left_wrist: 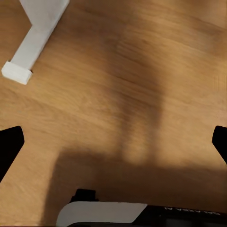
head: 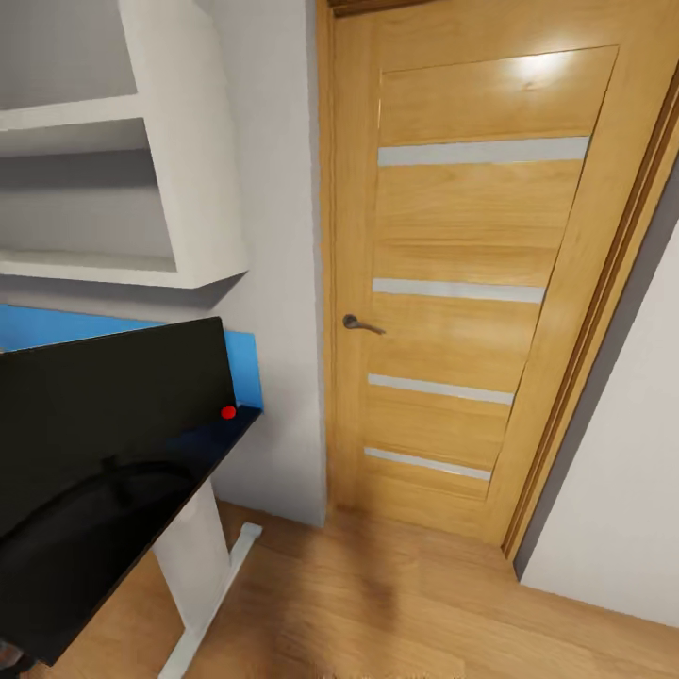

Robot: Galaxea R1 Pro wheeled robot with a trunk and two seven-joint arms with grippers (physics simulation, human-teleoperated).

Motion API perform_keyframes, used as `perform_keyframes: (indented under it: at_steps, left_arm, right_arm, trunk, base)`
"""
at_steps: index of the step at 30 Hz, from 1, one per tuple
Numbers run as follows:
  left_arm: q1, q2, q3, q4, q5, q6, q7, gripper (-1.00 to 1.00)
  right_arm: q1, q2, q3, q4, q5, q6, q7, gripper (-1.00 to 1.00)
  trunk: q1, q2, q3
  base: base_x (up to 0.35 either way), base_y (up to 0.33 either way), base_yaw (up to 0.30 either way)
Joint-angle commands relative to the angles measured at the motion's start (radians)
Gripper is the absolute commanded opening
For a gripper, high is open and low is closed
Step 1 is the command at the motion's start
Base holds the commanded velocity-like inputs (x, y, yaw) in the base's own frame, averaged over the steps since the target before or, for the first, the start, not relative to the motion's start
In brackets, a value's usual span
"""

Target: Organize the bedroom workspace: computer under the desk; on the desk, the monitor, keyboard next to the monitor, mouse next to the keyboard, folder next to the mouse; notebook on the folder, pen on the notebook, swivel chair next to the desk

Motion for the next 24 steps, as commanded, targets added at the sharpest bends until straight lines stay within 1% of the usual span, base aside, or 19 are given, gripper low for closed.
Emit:
perform_keyframes:
  at_steps: [1, 7, 21, 24]
  left_arm:
    - [0.001, 0.0, 0.001, -0.002, 0.006, -0.001, -0.001, 1.0]
    - [0.001, 0.0, 0.001, -0.002, 0.006, -0.004, -0.001, 1.0]
    - [0.001, 0.0, 0.001, -0.002, 0.006, -0.006, -0.001, 1.0]
    - [0.001, 0.0, 0.001, -0.002, 0.006, -0.006, -0.001, 1.0]
  right_arm:
    - [-0.001, 0.0, 0.002, 0.001, 0.005, -0.002, -0.001, 1.0]
    - [-0.001, 0.0, 0.004, 0.001, 0.015, -0.002, -0.001, 1.0]
    - [-0.001, 0.0, 0.007, 0.002, 0.019, -0.001, 0.001, 1.0]
    - [-0.001, 0.0, 0.007, 0.003, 0.029, -0.001, 0.0, 1.0]
  trunk:
    - [0.0, -0.001, -0.001]
    - [0.0, -0.001, -0.001]
    - [0.0, -0.001, -0.001]
    - [0.0, -0.001, -0.001]
  base:
    - [-0.226, -0.115, 0.291]
    - [-0.104, -0.047, 0.291]
    - [-0.005, -0.002, 0.291]
    - [0.0, 0.0, 0.291]
